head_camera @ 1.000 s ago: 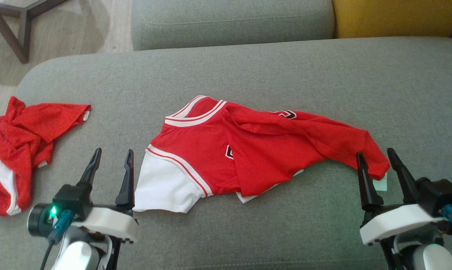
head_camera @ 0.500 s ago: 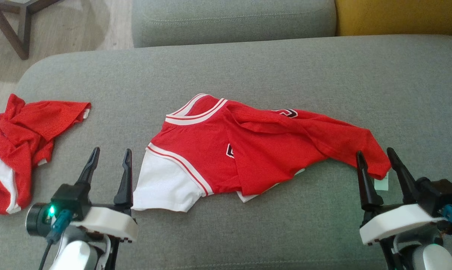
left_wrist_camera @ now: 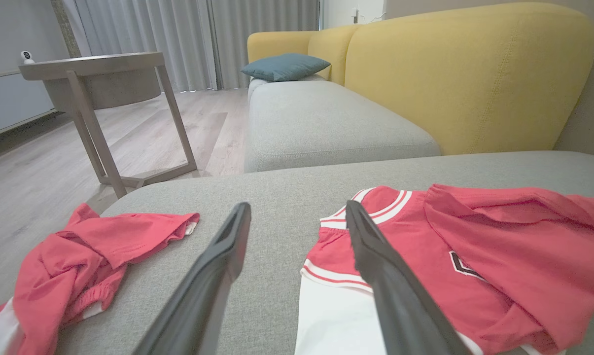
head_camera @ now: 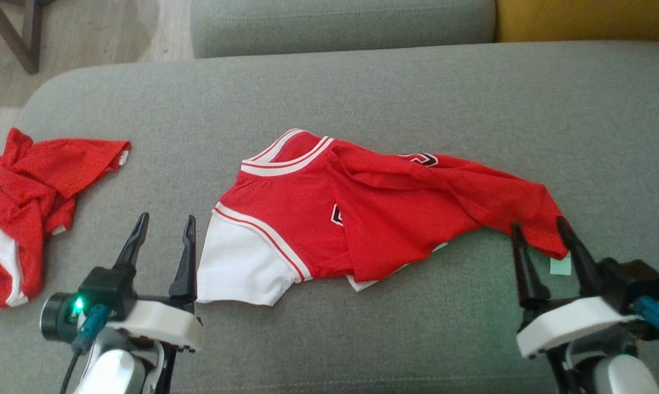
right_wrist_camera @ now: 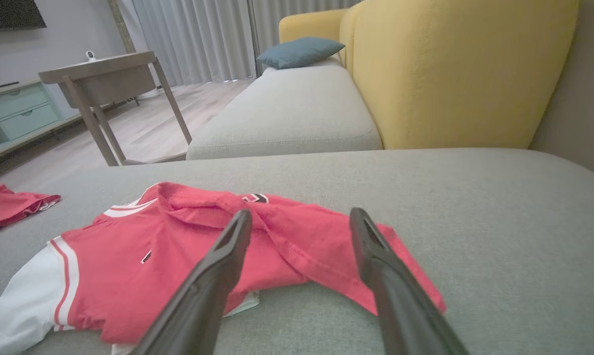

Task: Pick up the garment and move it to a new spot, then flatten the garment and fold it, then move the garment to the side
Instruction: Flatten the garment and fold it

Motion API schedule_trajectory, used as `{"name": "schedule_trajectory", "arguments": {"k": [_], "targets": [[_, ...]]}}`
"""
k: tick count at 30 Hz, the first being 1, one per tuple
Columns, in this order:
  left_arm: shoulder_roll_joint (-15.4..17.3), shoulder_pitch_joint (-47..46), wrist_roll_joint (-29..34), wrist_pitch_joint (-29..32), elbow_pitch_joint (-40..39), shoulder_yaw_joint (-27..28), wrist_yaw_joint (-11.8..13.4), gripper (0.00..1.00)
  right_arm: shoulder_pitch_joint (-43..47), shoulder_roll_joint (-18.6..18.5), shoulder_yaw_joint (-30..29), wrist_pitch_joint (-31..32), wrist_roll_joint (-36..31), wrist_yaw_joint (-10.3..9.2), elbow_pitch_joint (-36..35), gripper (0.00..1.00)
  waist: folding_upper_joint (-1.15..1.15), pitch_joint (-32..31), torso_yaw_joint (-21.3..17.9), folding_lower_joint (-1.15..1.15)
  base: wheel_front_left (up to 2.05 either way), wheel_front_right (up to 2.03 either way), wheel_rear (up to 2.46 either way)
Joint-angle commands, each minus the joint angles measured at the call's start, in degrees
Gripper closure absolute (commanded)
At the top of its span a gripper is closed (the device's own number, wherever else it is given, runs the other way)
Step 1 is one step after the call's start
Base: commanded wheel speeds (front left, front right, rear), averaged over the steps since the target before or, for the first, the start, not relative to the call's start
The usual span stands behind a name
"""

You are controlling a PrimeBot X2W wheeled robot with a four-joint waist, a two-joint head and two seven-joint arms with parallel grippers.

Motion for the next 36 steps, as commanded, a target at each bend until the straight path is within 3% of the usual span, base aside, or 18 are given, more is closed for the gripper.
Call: {"name": "schedule_trajectory", "arguments": {"k": [1, 11, 18, 27, 28, 30, 36], "targets": [[0.7, -3.4, 0.8, -0.7, -1.6, 2.2, 0.0, 0.00, -2.6, -0.3, 2.2, 0.1, 0.0, 0.44, -1.6, 0.00, 0.00, 0.7, 0.3, 0.00, 0.00, 0.00, 0.00], [-1.3, -8.4, 2.9, -0.7, -2.2, 0.9, -0.1, 0.00, -13.9, -3.8, 11.6, 3.2, 1.6, 0.44, 6.8, 0.00, 0.00, 6.6, 3.9, 0.00, 0.00, 0.00, 0.00], [-4.2, -12.4, 4.9, -0.7, -1.9, -0.2, -0.8, 0.00, -27.1, -7.0, 23.1, 6.8, 3.5, 0.44, 16.7, 0.00, 0.00, 10.3, 7.7, 0.00, 0.00, 0.00, 0.00], [-6.7, -14.1, 6.9, -0.7, -1.3, -0.2, -1.8, 0.00, -38.8, -7.1, 30.7, 8.3, 6.3, 0.44, 30.1, 0.00, 0.00, 11.4, 9.6, 0.00, 0.00, 0.00, 0.00], [-6.9, -14.1, 7.1, -0.7, -1.2, -0.2, -1.9, 0.00, -39.6, -6.8, 31.1, 8.1, 7.0, 0.44, 31.5, 0.08, 0.00, 11.4, 9.6, 0.00, 0.00, 0.00, 0.00], [-7.3, -14.1, 7.3, -0.7, -1.1, 0.0, -2.1, 0.00, -41.0, -6.7, 31.9, 7.7, 7.2, 0.44, 34.2, 1.00, 0.00, 11.3, 9.7, 0.00, 0.00, 0.00, 0.00], [-7.7, -13.4, 7.9, -0.7, -1.2, 0.9, -2.2, 0.00, -41.7, -6.2, 32.1, 4.0, 9.0, 0.44, 36.5, 1.00, 0.00, 10.9, 8.9, 0.00, 0.00, 0.00, 0.00]]}}
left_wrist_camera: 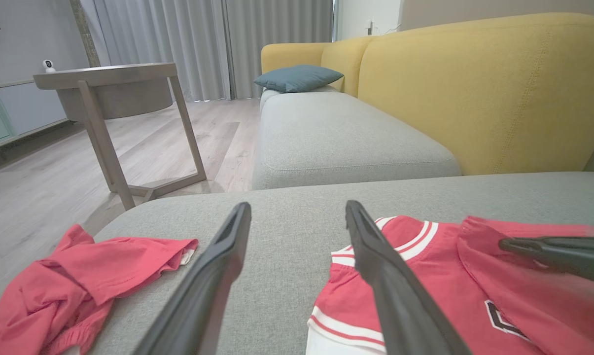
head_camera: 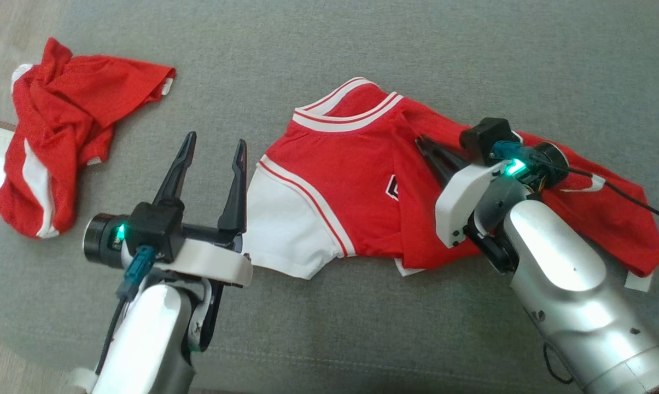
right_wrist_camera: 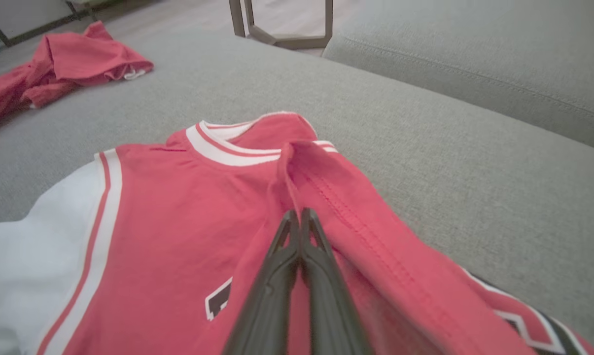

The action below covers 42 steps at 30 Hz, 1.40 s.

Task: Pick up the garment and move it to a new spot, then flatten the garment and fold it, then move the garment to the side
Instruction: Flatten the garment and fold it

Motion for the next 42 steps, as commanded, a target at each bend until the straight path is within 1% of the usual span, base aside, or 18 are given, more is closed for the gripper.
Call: {"name": "schedule_trajectory", "arguments": {"k": [1, 3, 6, 9, 12, 16, 21, 22, 24, 26, 30, 35, 38, 42], "targets": [[0.7, -1.4, 0.6, -0.7, -1.6, 2.4, -0.2, 0.00, -0.8, 0.9, 0.6, -0.9, 0.5, 0.43, -2.0, 1.00, 0.00, -0.2, -0.3, 0.00, 0.00, 0.00, 0.00], [0.7, -0.9, 0.7, -0.7, -1.5, 2.9, -0.2, 0.00, 0.3, 0.6, 0.2, -2.7, 1.3, 0.43, -3.2, 1.00, 0.00, -0.6, -1.1, 0.00, 0.00, 0.00, 0.00], [0.8, -0.2, 0.9, -0.7, -1.4, 3.4, -0.4, 0.00, 3.9, -0.3, -2.2, -5.6, 2.4, 0.43, -6.8, 1.00, 0.00, -1.3, -2.2, 0.00, 0.00, 0.00, 0.00], [0.8, 0.7, 1.0, -0.7, -1.3, 3.9, -0.5, 0.00, 10.2, -1.5, -6.8, -7.1, 3.1, 0.43, -11.5, 1.00, 0.00, -2.4, -3.4, 0.00, 0.00, 0.00, 0.00], [1.0, 1.6, 1.0, -0.7, -1.2, 4.5, -0.5, 0.00, 18.6, -2.4, -12.7, -7.1, 2.7, 0.43, -16.9, 1.00, 0.00, -3.2, -4.4, 0.00, 0.00, 0.00, 0.00], [1.4, 2.6, 1.0, -0.7, -1.3, 5.3, -0.6, 0.00, 29.3, -1.3, -20.1, -5.7, 1.1, 0.43, -24.3, 1.00, 0.00, -3.7, -6.0, 0.00, 0.00, 0.00, 0.00], [1.9, 3.7, 1.0, -0.7, -1.2, 6.0, -0.6, 0.00, 37.9, 1.7, -26.4, -2.9, -1.9, 0.43, -29.8, 1.00, 0.00, -4.5, -7.7, 0.00, 0.00, 0.00, 0.00], [2.0, 3.9, 1.0, -0.7, -1.1, 6.0, -0.7, 0.00, 39.2, 2.1, -27.0, -2.0, -2.5, 0.43, -30.2, 0.83, 0.00, -4.8, -7.9, 0.00, 0.00, 0.00, 0.00], [2.2, 4.3, 0.9, -0.7, -0.9, 6.1, -0.8, 0.00, 41.3, 3.1, -28.2, -0.9, -2.9, 0.43, -31.0, 0.00, 0.00, -5.1, -8.3, 0.00, 0.00, 0.00, 0.00], [2.4, 4.6, 0.8, -0.7, -0.8, 6.2, -0.8, 0.00, 42.7, 3.9, -29.2, -0.6, -3.1, 0.43, -32.2, 0.00, 0.00, -5.6, -8.7, 0.00, 0.00, 0.00, 0.00], [2.7, 5.4, 0.6, -0.7, -0.6, 6.2, -0.8, 0.00, 44.8, 4.9, -31.5, -2.0, -2.9, 0.43, -36.3, 0.00, 0.00, -6.4, -9.1, 0.00, 0.00, 0.00, 0.00], [3.1, 6.7, 0.1, -0.7, -0.6, 6.7, -0.3, 0.00, 45.4, 4.8, -33.9, -4.2, -4.0, 0.43, -42.7, 0.00, 0.00, -7.8, -9.6, 0.00, 0.00, 0.00, 0.00], [3.3, 7.7, -0.2, -0.7, -0.6, 6.8, -0.1, 0.00, 44.6, 4.6, -33.6, -4.5, -5.1, 0.43, -45.3, 0.00, 0.00, -8.8, -9.6, 0.00, 0.00, 0.00, 0.00], [3.6, 9.0, -0.6, -0.5, -0.7, 6.7, 0.1, 0.00, 43.8, 4.5, -31.9, -3.7, -5.9, 0.43, -46.8, 0.00, 0.00, -10.3, -9.5, 0.00, 0.00, 0.00, 0.00]]}}
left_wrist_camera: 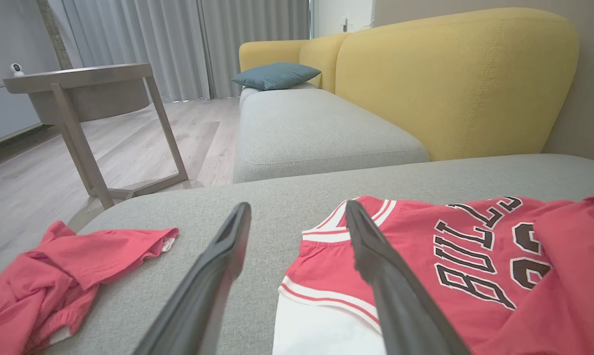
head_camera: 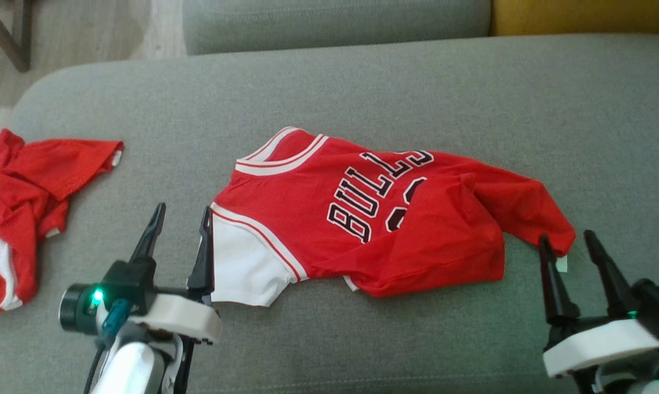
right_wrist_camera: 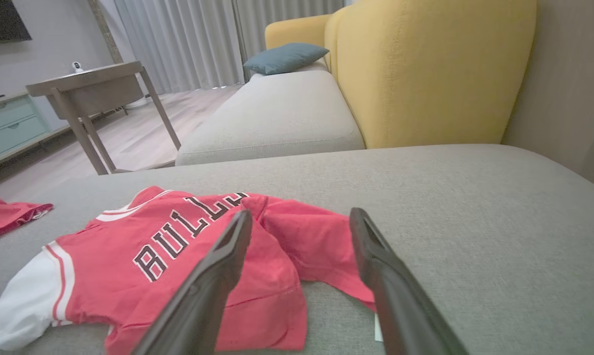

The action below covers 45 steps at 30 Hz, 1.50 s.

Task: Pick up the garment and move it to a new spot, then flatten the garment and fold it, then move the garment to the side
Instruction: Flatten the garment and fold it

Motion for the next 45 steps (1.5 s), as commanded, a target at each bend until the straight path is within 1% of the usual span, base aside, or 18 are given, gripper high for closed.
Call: {"name": "schedule_trajectory", "arguments": {"k": [1, 8, 15, 18, 21, 24, 26, 27, 31, 34, 38, 39, 40, 45], "targets": [[1.3, -1.0, -0.3, -0.4, -1.9, 2.5, 0.6, 0.00, -2.6, -1.1, 1.9, 0.3, -0.4, 0.43, -2.3, 0.00, 0.00, -0.6, 0.2, 0.00, 0.00, 0.00, 0.00], [1.7, 0.0, -0.6, 0.2, -2.7, 2.4, 1.0, 0.00, -3.3, -0.7, 3.7, 0.7, -0.2, 0.43, -1.7, 0.00, 0.00, -1.0, 0.3, 0.00, 0.00, 0.00, 0.00], [2.0, 0.3, -0.9, 0.5, -2.9, 2.6, 1.6, 0.00, -3.8, -0.5, 4.1, 0.8, -0.2, 0.43, -1.1, 0.00, 0.00, -0.6, 0.3, 0.00, 0.00, 0.00, 0.00], [2.0, 0.4, -1.3, 1.7, -2.3, 2.5, 1.7, 0.00, -4.0, -0.4, 4.1, 0.9, -0.2, 0.43, -1.0, 0.00, 0.00, -0.4, 0.4, 0.00, 0.00, 0.00, 0.00], [2.0, 0.3, -2.6, 4.4, -0.1, 2.2, 1.0, 0.00, -4.3, -0.3, 4.4, 1.0, 0.1, 0.43, -0.7, 0.00, 0.00, 0.4, 0.3, 0.00, 0.00, 0.00, 0.00], [1.8, -0.1, -4.6, 7.9, 3.1, 1.9, -0.3, 0.00, -4.8, -0.3, 4.8, 1.1, 0.2, 0.43, -0.4, 0.00, 0.00, 1.4, 0.0, 0.00, 0.00, 0.00, 0.00], [1.7, -0.4, -6.2, 10.9, 5.7, 1.6, -1.4, 0.00, -4.9, -0.3, 4.9, 1.3, 0.2, 0.43, -0.2, 0.00, 0.00, 2.0, -0.2, 0.00, 0.00, 0.00, 0.00], [1.4, -0.8, -7.5, 13.8, 8.1, 1.6, -1.7, 0.00, -5.0, -0.3, 4.9, 1.3, 0.3, 0.43, 0.1, 0.00, 0.00, 2.5, -0.5, 0.00, 0.00, 0.00, 0.00], [1.1, -1.2, -9.0, 19.2, 11.1, 1.5, -1.2, 0.00, -5.2, -0.2, 4.7, 1.4, 0.4, 0.43, 0.5, 0.00, 0.00, 3.3, -0.8, 0.00, 0.00, 0.00, 0.00], [1.0, -1.5, -9.9, 21.8, 12.3, 1.6, -0.9, 0.00, -5.4, -0.2, 4.6, 1.3, 0.5, 0.43, 0.6, 0.00, 0.00, 3.9, -1.0, 0.00, 0.00, 0.00, 0.00], [0.9, -1.8, -11.3, 24.9, 13.3, 1.2, -1.7, 0.00, -5.6, -0.4, 4.5, 1.7, 0.7, 0.43, 0.9, 0.00, 0.00, 4.2, -1.2, 0.00, 0.00, 0.00, 0.00], [1.0, -1.9, -11.5, 25.5, 13.4, 1.0, -2.1, 0.54, -5.6, -0.6, 4.5, 2.0, 0.7, 0.43, 1.0, 0.00, 0.00, 4.3, -1.2, 0.00, 0.00, 0.00, 0.00], [1.2, -2.0, -11.5, 25.9, 13.5, 0.8, -2.4, 1.00, -5.5, -0.9, 4.5, 2.5, 0.9, 0.43, 1.3, 0.00, 0.00, 4.4, -1.3, 0.00, 0.00, 0.00, 0.00], [1.6, -2.5, -11.4, 26.0, 13.1, 0.4, -2.6, 1.00, -4.7, -3.7, 5.0, 7.1, 2.8, 0.43, 4.0, 0.00, 0.00, 4.9, -1.1, 0.00, 0.00, 0.00, 0.00]]}}
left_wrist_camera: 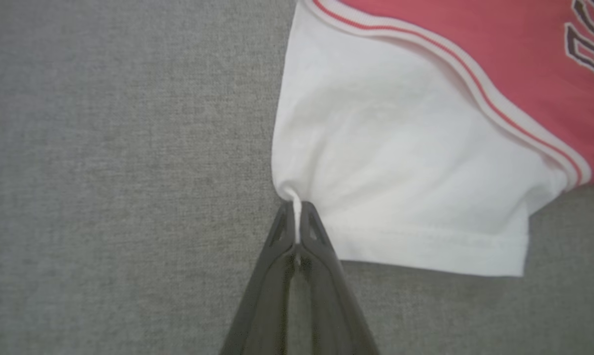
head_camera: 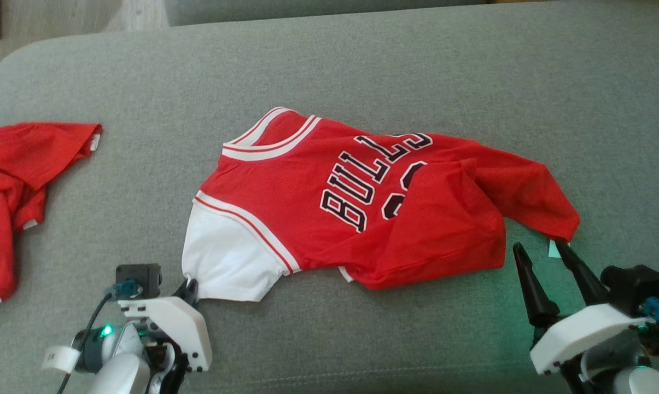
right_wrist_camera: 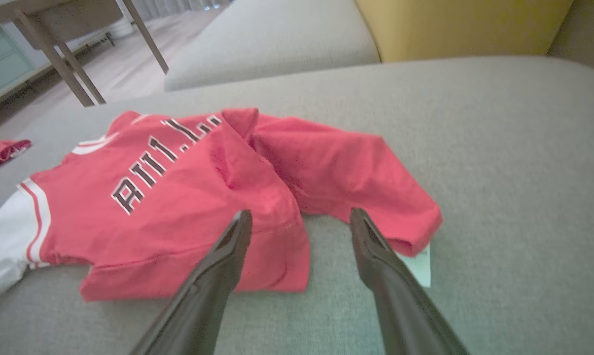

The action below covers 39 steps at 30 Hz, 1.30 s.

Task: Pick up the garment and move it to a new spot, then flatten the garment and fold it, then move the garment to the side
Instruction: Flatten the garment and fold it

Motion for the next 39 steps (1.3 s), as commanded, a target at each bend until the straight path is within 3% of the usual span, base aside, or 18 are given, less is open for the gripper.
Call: {"name": "schedule_trajectory", "arguments": {"k": [1, 25, 26, 27, 28, 39], "targets": [[0.9, -1.4, 0.0, 0.5, -0.3, 1.1, 0.0, 1.00, -1.2, -2.1, 1.5, 1.4, 0.8, 0.43, -0.9, 0.00, 0.00, 0.4, 0.3, 0.00, 0.00, 0.00, 0.00], [0.1, -6.6, 0.6, -3.0, -0.5, 0.2, 0.7, 1.00, -13.2, -11.6, 9.7, 11.6, 10.7, 0.43, 7.7, 0.00, 0.00, 7.0, 2.8, 0.00, 0.00, 0.00, 0.00], [0.0, -6.7, 0.6, -3.2, -0.5, 0.1, 0.7, 1.00, -13.3, -11.8, 9.9, 11.8, 11.0, 0.43, 7.8, 0.09, 0.00, 7.1, 2.8, 0.00, 0.00, 0.00, 0.00], [0.0, -6.8, 0.6, -3.3, -0.4, 0.1, 0.7, 1.00, -13.4, -11.9, 10.0, 11.9, 11.2, 0.43, 7.8, 0.42, 0.00, 7.1, 2.8, 0.00, 0.00, 0.00, 0.00], [0.0, -6.8, 0.6, -3.5, -0.3, 0.1, 0.8, 1.00, -13.4, -11.9, 10.1, 11.9, 11.5, 0.43, 7.7, 1.00, 0.00, 7.1, 2.8, 0.00, 0.00, 0.00, 0.00], [0.9, -6.3, 1.2, -8.9, -4.4, 1.2, 2.1, 1.00, -9.8, -11.2, 7.2, 10.5, 12.8, 0.43, 0.8, 1.00, 0.00, 4.4, 2.3, 0.00, 0.00, 0.00, 0.00]]}}
